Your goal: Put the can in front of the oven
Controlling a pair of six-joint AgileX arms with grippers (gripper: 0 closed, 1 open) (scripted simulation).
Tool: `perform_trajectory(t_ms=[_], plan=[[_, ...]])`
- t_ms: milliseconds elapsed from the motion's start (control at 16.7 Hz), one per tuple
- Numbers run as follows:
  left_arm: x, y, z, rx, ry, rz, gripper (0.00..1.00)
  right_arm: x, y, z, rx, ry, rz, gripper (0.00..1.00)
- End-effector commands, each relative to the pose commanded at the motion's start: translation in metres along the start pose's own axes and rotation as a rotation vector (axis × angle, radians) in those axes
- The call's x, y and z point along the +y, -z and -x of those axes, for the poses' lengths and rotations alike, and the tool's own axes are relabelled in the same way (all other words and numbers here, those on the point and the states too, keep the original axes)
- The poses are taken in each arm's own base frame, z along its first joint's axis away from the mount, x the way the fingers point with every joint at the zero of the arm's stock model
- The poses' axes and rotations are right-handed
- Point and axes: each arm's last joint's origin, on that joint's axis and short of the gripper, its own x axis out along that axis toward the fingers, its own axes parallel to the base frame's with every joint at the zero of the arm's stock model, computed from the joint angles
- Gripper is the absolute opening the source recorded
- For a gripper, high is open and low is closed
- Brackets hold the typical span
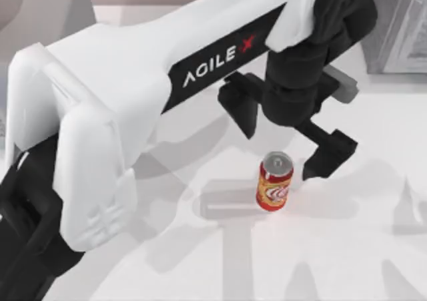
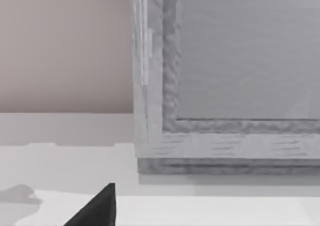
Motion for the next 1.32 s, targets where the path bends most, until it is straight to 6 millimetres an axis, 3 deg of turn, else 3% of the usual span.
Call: perform_trajectory(t_ms=[240, 600, 840, 1320], plan=[[0.001, -0.001, -0.009, -0.005, 0.0, 0.0, 1.0, 0.0, 0.0, 0.0, 0.0, 0.0, 0.0, 1.0], [0.0, 0.0, -0.058, 0.0, 0.0, 0.0, 1.0, 0.0, 0.0, 0.0, 0.0, 0.0, 0.0, 1.0], [0.0, 0.0, -0.06, 0.0, 0.0, 0.0, 1.0, 0.0, 0.0, 0.0, 0.0, 0.0, 0.0, 1.0], [0.0, 0.0, -0.06, 0.0, 0.0, 0.0, 0.4, 0.0, 0.0, 0.0, 0.0, 0.0, 0.0, 1.0]])
